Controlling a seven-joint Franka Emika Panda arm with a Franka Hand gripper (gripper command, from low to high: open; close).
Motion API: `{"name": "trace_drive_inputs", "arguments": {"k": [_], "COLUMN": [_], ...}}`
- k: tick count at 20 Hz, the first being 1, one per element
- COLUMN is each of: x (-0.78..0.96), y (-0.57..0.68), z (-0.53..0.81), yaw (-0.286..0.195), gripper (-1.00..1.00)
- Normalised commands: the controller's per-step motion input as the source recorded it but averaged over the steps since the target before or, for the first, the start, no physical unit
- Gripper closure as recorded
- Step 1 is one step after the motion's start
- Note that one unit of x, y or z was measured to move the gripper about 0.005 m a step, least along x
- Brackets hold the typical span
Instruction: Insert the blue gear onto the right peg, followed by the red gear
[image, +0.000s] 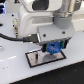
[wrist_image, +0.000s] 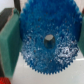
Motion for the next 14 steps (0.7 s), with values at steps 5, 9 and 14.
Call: {"name": "trace_drive_inputs", "arguments": {"k": [5, 9, 14], "x": [0.11, 0.29, 0.16], "y": [-0.03, 0.00, 0.00], "z": [-0.15, 0.42, 0.19], "yaw": [0.000, 0.000, 0.000], "gripper": [1.00, 1.00, 1.00]}}
